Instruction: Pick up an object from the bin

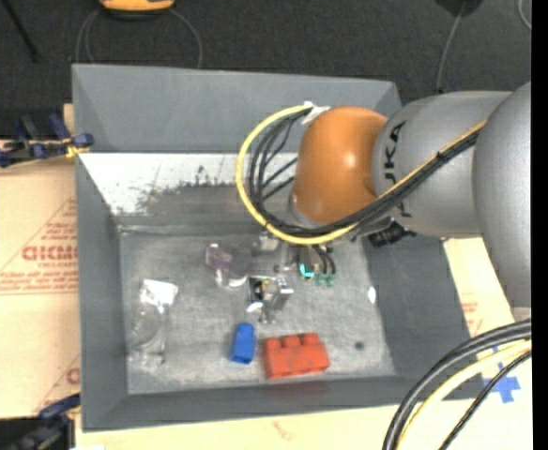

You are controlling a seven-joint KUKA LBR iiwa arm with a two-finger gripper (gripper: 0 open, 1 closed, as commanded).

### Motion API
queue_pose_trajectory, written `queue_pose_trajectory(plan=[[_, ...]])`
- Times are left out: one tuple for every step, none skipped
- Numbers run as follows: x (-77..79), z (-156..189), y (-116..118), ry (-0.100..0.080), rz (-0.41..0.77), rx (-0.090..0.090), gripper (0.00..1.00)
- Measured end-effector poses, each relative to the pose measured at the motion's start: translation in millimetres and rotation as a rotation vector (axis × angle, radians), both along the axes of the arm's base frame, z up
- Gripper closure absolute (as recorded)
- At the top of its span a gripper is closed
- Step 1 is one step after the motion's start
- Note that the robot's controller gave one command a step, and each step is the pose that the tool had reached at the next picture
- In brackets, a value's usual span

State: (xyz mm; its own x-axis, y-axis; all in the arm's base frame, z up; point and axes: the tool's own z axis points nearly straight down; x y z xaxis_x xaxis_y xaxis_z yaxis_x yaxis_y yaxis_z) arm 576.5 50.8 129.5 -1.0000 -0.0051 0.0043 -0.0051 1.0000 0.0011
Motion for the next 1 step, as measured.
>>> queue_pose_trajectory(plan=[[39.4, -57.5, -6.1, -0.013, 0.118, 0.0, 0.0]])
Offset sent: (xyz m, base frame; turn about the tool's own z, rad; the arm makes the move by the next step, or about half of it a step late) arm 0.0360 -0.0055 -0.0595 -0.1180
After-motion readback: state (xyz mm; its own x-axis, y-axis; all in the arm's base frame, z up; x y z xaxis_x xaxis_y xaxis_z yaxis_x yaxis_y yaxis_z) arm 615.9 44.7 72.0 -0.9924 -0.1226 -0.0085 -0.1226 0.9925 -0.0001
